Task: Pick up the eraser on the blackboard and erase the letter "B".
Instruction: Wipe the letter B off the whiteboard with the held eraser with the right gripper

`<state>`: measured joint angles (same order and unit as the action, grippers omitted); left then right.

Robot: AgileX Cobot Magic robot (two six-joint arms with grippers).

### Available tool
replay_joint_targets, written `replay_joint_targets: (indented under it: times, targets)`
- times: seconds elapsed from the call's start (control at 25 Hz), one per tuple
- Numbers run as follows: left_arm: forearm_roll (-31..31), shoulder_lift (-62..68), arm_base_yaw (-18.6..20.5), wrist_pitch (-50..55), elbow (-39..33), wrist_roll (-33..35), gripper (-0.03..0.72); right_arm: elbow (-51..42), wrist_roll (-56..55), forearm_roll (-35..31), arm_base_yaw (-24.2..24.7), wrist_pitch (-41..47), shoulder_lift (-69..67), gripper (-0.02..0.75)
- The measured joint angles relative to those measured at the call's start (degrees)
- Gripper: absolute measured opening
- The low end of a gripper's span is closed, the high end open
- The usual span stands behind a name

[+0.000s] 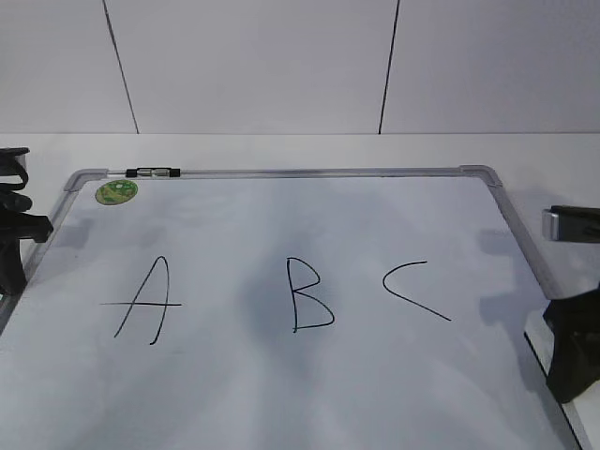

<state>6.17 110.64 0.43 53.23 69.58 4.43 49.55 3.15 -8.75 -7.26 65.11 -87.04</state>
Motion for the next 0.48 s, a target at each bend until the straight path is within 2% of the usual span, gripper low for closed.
replay_joint_targets:
  times: [0.24, 0.48]
  targets:
    - [0.0, 0.0, 0.0, 0.0, 0.0, 0.0, 0.025, 11.0, -2.1, 0.1, -1.7, 3.8, -0.2, 0.552]
    - [0.0, 0.0, 0.0, 0.0, 0.0, 0.0, 0.025, 24.2, -5.4, 0.7, -11.2, 4.5, -7.8, 0.551]
